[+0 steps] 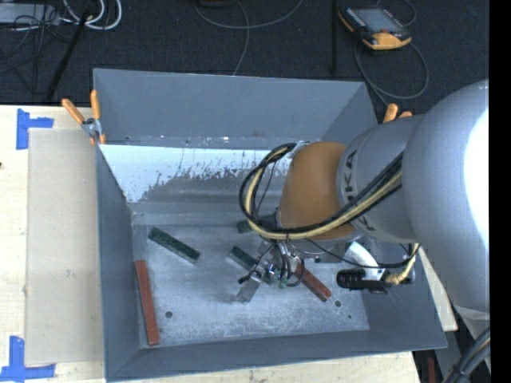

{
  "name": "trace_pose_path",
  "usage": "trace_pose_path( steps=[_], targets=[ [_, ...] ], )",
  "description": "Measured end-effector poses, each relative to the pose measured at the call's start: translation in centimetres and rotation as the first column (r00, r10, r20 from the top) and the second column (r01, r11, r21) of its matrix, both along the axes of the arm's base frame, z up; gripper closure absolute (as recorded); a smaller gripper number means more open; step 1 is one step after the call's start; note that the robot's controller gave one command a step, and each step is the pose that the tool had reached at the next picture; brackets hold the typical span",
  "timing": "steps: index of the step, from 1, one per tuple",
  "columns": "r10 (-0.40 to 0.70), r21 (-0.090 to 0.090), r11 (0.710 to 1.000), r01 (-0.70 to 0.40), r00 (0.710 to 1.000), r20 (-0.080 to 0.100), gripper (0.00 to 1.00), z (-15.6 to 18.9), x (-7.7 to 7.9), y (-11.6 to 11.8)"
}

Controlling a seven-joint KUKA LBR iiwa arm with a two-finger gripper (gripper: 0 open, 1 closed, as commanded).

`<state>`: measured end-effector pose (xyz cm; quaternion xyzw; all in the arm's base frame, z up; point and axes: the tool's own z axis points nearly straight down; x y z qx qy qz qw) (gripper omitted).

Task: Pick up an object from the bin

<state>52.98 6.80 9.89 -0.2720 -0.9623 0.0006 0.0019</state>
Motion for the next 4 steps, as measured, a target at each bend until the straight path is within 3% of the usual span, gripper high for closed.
trace_pose_path(
  steps=[1, 2, 3, 4],
  targets=[
    [-0.240, -0.001, 0.971, 0.240, 0.971, -0.001, 0.00, -3.1, 0.6, -0.2],
    [-0.237, -0.001, 0.972, 0.237, 0.972, 0.001, 0.00, -3.1, 0.6, -0.2],
    [-0.235, -0.001, 0.972, 0.235, 0.972, 0.002, 1.00, -3.0, 0.6, -0.2],
    [-0.231, 0.000, 0.973, 0.231, 0.973, 0.004, 1.00, -0.4, 0.6, -0.2]
  ],
)
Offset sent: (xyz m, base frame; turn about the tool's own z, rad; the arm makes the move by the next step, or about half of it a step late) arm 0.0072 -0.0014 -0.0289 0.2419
